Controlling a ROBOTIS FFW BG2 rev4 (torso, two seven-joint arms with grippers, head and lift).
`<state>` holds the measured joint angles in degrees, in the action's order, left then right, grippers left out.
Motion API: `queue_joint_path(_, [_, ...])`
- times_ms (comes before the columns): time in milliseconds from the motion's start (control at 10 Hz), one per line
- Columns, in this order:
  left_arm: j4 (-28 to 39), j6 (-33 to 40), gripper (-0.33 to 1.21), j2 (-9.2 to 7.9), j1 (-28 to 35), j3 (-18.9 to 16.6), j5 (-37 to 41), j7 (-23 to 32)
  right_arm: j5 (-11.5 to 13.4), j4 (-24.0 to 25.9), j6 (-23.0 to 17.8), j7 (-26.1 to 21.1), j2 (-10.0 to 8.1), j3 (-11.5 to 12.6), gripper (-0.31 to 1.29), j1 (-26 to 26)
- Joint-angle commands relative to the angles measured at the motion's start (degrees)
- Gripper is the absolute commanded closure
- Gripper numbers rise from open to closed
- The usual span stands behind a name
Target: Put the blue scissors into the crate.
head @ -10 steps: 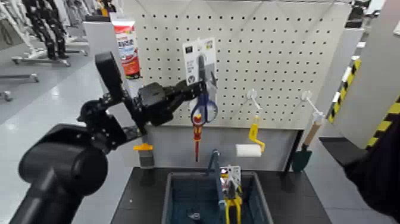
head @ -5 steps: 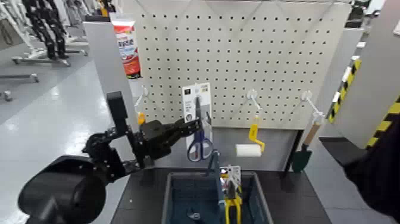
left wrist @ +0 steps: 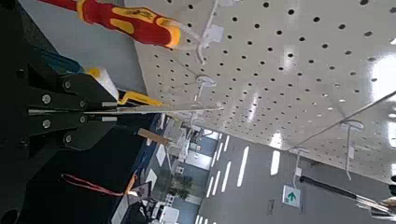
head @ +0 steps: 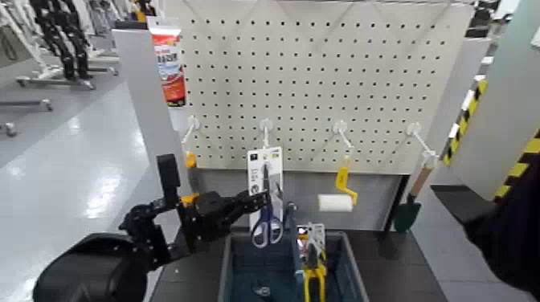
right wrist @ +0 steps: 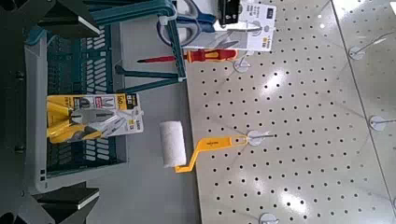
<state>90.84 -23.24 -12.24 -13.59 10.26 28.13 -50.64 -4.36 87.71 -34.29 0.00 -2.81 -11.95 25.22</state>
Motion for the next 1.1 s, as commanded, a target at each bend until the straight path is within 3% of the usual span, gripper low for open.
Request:
queue_joint_path(100, [-2.0, -0.2, 1.13, 0.2, 0.8, 0.0, -1.1, -0.3, 0.0, -0.1, -0.1, 0.0, 0.0, -0.1, 0.11, 0.0])
queue_joint_path(1100, [-10.1, 1.4, 1.13, 0.64, 0.8, 2.7, -2.6, -1.5, 0.0, -0.2, -0.2, 0.0, 0.0, -0.3, 0.11, -0.1])
